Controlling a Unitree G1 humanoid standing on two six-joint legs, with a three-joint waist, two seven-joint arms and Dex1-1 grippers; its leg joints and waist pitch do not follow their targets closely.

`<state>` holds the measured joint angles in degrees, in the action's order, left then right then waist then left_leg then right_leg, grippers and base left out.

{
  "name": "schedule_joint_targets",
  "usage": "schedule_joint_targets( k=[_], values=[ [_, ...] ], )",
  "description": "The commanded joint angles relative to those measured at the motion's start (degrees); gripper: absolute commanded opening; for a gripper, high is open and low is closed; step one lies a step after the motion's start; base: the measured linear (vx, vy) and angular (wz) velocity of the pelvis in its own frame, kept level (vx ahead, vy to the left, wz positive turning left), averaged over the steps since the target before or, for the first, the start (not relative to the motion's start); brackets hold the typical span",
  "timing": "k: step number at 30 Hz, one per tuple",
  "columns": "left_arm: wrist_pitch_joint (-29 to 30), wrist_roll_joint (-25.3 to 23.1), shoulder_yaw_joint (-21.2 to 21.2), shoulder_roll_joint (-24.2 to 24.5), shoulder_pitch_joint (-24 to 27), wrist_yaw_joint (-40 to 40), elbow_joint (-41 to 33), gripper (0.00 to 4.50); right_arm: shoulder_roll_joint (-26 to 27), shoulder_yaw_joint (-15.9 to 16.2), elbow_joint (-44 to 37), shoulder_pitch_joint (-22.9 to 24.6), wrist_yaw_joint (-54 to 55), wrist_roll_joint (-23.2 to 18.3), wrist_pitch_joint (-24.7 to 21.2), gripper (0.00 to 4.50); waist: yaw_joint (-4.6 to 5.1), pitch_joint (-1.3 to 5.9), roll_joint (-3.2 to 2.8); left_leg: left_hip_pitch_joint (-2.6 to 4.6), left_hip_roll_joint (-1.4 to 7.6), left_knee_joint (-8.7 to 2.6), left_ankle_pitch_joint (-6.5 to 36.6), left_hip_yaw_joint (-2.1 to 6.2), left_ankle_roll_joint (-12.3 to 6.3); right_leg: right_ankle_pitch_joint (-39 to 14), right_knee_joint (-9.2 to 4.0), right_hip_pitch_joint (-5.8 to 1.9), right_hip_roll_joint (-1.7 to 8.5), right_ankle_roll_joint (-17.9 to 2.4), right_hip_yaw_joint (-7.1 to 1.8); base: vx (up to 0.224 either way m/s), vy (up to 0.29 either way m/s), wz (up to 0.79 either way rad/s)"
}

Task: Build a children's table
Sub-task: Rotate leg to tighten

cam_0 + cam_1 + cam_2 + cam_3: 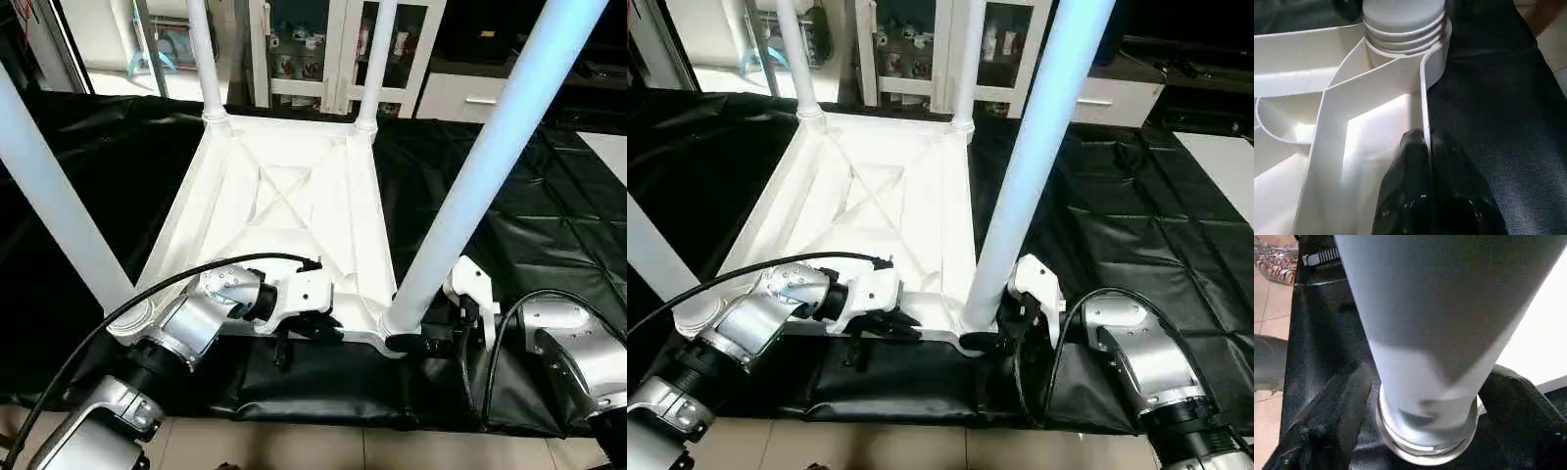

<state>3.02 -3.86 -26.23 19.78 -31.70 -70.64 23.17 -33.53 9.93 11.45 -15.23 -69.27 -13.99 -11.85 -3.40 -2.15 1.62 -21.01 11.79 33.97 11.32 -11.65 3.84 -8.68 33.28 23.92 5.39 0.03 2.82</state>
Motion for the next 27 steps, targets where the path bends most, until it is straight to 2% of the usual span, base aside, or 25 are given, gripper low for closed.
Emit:
schedule_joint_targets(
  k=[1, 9, 13, 14, 15, 17, 18, 19, 20, 21, 22, 23, 24, 25, 26, 27],
  values=[
    [-0.1, 0.4, -1.7, -0.7, 0.9, -1.2, -1.7, 0.00, -0.6, 0.9, -0.1, -0.2, -1.1, -0.4, 0.5, 3.26, 0.05, 3.39, 1.04, 0.68, 1.67, -3.72, 8.0, 0.49, -5.55, -10.3, -2.49, -2.82, 2.38, -13.1, -1.72, 0.000, 0.000, 0.00],
    [0.5, 0.2, -1.9, -0.4, 1.1, -1.6, -2.0, 0.00, -0.2, 1.3, 0.9, -0.1, -2.3, 0.1, 0.3, 2.61, -0.09, 3.39, 1.11, 0.69, 1.65, -3.62, 8.5, 0.49, -5.49, -10.8, -2.48, -2.81, 2.39, -13.3, -1.72, 0.000, 0.000, 0.00],
    [0.8, 0.2, -1.9, -0.3, 1.1, -1.7, -2.2, 0.00, 0.3, 1.3, 1.4, -0.2, -1.5, 0.5, 0.6, 2.54, -0.04, 3.35, 1.12, 0.69, 1.65, -3.68, 9.5, 0.55, -4.88, -12.2, -2.61, -2.77, 2.41, -12.8, -1.73, 0.000, 0.000, 0.00],
    [0.8, 0.4, -1.4, -0.5, 1.2, -1.1, -2.1, 0.00, 2.2, 1.2, 4.1, -1.3, 4.9, 3.7, 1.1, 2.52, -0.04, 3.33, 1.02, 0.73, 1.65, -3.71, 10.0, 0.56, -4.51, -12.9, -2.71, -2.71, 2.45, -12.5, -1.73, 0.000, 0.000, 0.00],
    [0.8, 0.4, -1.4, -0.5, 1.2, -1.1, -2.1, 0.00, 2.2, 1.2, 4.1, -1.3, 4.9, 3.7, 1.1, 2.52, 0.07, 3.30, 1.03, 0.67, 1.60, -3.72, 10.0, 0.57, -4.20, -13.3, -2.73, -2.64, 2.40, -12.5, -1.72, 0.000, 0.000, 0.00],
    [-0.3, 0.2, -0.9, -1.2, 1.0, 0.2, -1.2, 0.00, 3.6, 0.8, 6.5, -2.0, 9.9, 5.7, 0.2, 2.51, 0.66, 3.09, 1.00, 0.47, 1.47, -4.07, 12.8, 0.79, -2.66, -16.8, -3.12, -2.66, 2.28, -11.2, -1.61, 0.000, 0.000, 0.00],
    [-0.8, -0.1, -0.7, -1.7, 0.7, 1.2, -0.4, 0.00, 4.6, 0.3, 7.6, -2.4, 13.0, 6.3, -1.3, 2.51, 1.13, 2.87, 1.06, 0.45, 1.37, -4.23, 15.4, 0.90, -1.75, -20.5, -3.54, -2.43, 2.21, -10.1, -1.58, 0.000, 0.000, 0.00],
    [-0.3, -1.4, -0.1, -3.2, -0.4, 5.2, 1.8, 0.00, 7.1, -1.2, 9.3, -3.1, 19.2, 6.8, -5.0, 2.51, 1.40, 2.78, 1.05, 0.45, 1.35, -4.35, 17.0, 1.02, -1.23, -22.7, -3.73, -2.38, 2.21, -9.4, -1.52, 0.000, 0.000, 0.00],
    [-0.2, -1.6, -0.1, -3.3, -0.5, 5.6, 2.0, 0.00, 7.3, -1.3, 9.4, -3.2, 19.7, 6.8, -5.3, 2.51, 1.97, 2.74, 1.01, 0.46, 1.18, -4.45, 18.8, 1.27, -0.11, -26.0, -4.09, -2.29, 2.13, -8.1, -1.43, 0.000, 0.000, 0.00],
    [1.6, -2.8, 0.9, -5.1, -1.8, 10.5, 4.5, 0.00, 9.8, -2.8, 10.6, -3.8, 25.6, 7.1, -7.8, 2.51, 2.20, 2.72, 0.89, 0.47, 1.11, -4.45, 19.8, 1.49, 0.45, -27.7, -4.19, -2.26, 2.15, -7.5, -1.36, -0.053, 0.001, -0.08],
    [2.7, -3.2, 1.4, -6.0, -2.5, 12.7, 5.6, 0.00, 11.0, -3.5, 11.2, -4.1, 28.3, 7.3, -8.6, 2.51, 2.53, 2.73, 1.05, 0.66, 1.00, -4.43, 21.6, 1.67, 1.38, -30.7, -4.55, -2.01, 2.18, -6.1, -1.18, 0.000, 0.000, 0.00],
    [3.4, -3.3, 1.9, -6.8, -3.0, 14.3, 6.6, 0.00, 12.0, -4.1, 11.7, -4.3, 30.5, 7.3, -9.3, 2.51, 2.81, 2.78, 1.23, 0.98, 0.83, -4.27, 22.5, 1.81, 1.78, -32.7, -4.94, -1.83, 2.29, -5.2, -1.10, 0.000, 0.000, 0.00],
    [5.1, -3.5, 2.9, -8.2, -4.2, 17.6, 8.4, 0.00, 13.6, -4.9, 12.8, -4.9, 33.7, 7.6, -9.8, 2.51, 3.02, 2.74, 1.14, 0.94, 0.78, -4.32, 23.0, 1.89, 1.66, -33.1, -5.09, -1.79, 2.21, -5.0, -1.04, 0.000, 0.000, 0.00],
    [8.1, -4.3, 5.0, -11.3, -6.7, 25.8, 12.5, 0.00, 17.0, -5.9, 15.8, -6.4, 41.3, 9.1, -9.7, 2.51, 3.50, 2.67, 1.21, 1.18, 0.51, -4.04, 24.5, 1.89, 1.27, -35.6, -5.71, -1.39, 2.04, -4.1, -0.69, 0.000, 0.000, 0.00],
    [9.0, -4.4, 5.7, -12.2, -7.4, 28.1, 13.6, 0.00, 17.6, -5.9, 16.5, -6.8, 42.8, 9.5, -9.7, 2.51, 3.66, 2.61, 1.08, 1.30, 0.47, -4.05, 24.9, 1.91, 1.46, -36.4, -5.83, -1.23, 2.04, -3.9, -0.53, 0.000, 0.000, 0.00],
    [11.4, -4.4, 8.2, -15.0, -9.8, 36.2, 17.5, 0.00, 19.9, -5.8, 19.1, -8.2, 48.5, 11.4, -9.6, 2.51, 3.88, 2.61, 0.82, 1.30, 0.41, -4.03, 25.4, 2.12, 1.77, -37.1, -5.86, -1.25, 2.02, -3.7, -0.25, -0.051, 0.019, -0.09]
  ],
)
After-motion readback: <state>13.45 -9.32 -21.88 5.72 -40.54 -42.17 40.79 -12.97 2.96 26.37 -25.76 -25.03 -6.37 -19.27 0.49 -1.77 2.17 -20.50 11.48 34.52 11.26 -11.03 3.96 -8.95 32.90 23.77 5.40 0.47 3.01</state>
